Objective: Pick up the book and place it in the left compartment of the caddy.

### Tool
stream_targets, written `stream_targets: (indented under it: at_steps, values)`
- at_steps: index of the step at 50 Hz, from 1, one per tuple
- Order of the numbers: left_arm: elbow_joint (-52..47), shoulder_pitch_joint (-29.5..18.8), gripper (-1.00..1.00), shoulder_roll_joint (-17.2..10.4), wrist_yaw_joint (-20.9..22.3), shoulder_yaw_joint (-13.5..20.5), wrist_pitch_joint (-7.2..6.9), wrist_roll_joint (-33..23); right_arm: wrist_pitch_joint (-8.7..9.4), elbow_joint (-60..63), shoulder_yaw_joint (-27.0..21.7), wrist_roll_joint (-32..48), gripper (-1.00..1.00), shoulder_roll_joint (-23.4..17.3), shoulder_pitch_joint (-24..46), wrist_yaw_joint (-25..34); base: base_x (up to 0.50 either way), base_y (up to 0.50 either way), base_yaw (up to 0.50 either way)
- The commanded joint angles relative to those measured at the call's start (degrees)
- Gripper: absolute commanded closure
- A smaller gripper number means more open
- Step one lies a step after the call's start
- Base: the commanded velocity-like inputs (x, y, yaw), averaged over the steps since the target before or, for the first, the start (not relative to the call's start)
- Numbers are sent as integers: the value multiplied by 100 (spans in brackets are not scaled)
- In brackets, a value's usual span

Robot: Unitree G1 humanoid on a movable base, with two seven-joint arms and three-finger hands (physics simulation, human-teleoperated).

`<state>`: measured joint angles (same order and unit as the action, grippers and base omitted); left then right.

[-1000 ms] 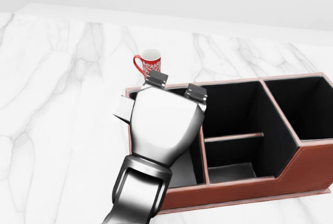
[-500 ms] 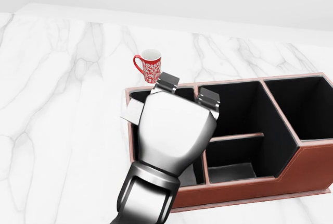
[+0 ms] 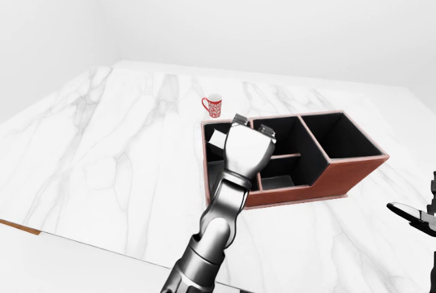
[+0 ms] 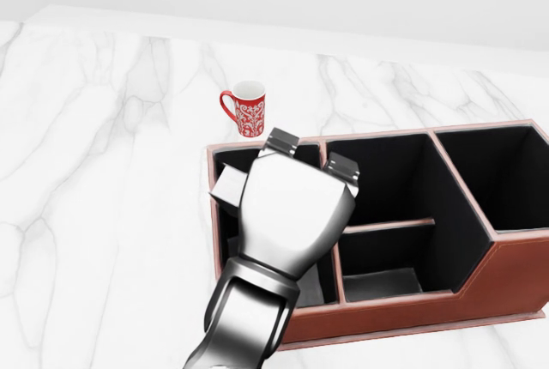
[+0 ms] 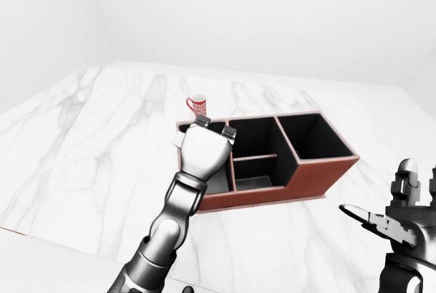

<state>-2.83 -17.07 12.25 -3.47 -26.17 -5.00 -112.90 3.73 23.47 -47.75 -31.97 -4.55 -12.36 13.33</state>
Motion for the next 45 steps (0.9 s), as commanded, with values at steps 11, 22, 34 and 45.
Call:
stream_targets:
  at_steps: [11,22,34,45]
  values:
    - [830,-223,100,202,-548,320,0,5,-42,-93,-1,5,-100,-22,18,-9,0,0,0]
    - [1462,-418,100,170,-722,496,0,164,-35,-96,-3,2,-100,-27,13,-24,0,0,0]
    - [2252,-663,100,118,-969,669,0,398,-21,-64,-4,4,-100,-16,2,-17,0,0,0]
    - [2961,-905,100,118,-1269,746,0,615,-50,-108,2,19,-100,-25,17,1,0,0,0]
